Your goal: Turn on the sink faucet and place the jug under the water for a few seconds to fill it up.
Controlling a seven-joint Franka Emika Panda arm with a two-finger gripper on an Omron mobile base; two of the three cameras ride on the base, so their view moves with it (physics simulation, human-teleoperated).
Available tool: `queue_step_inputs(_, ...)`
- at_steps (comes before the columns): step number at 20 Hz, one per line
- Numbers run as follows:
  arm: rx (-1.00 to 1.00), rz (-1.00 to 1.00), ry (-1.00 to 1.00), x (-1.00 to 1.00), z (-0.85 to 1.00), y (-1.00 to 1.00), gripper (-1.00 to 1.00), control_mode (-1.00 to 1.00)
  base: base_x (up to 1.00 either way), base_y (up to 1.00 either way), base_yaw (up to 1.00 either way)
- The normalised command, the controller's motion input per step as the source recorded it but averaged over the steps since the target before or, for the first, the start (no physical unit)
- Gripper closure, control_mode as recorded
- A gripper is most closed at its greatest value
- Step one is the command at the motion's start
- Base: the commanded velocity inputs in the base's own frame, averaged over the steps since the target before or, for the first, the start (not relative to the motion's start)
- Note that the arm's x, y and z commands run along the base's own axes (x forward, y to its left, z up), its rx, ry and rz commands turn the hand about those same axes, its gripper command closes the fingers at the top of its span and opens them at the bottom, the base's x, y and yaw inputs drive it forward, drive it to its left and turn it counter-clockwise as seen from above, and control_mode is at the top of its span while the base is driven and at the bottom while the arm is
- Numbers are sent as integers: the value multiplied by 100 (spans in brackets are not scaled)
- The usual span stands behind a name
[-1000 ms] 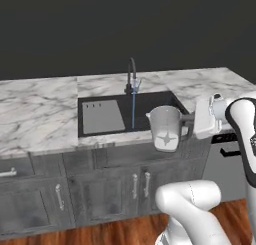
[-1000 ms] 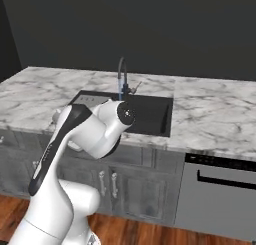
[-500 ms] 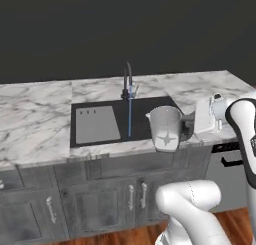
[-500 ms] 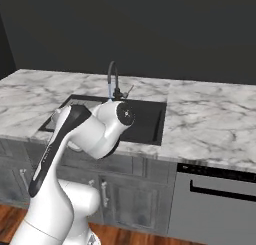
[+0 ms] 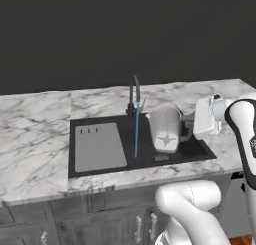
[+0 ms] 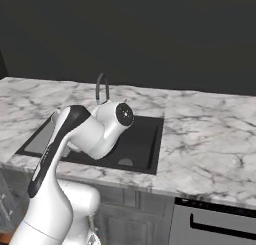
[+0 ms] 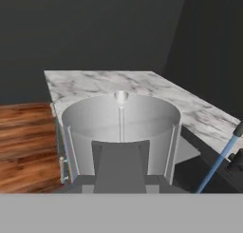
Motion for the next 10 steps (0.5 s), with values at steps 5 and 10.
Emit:
queue_step_inputs(5,0,0,0,0,0,0,100,100,67,-20,0)
queue_step_inputs(10,0,0,0,0,0,0,100,100,46,-22,0)
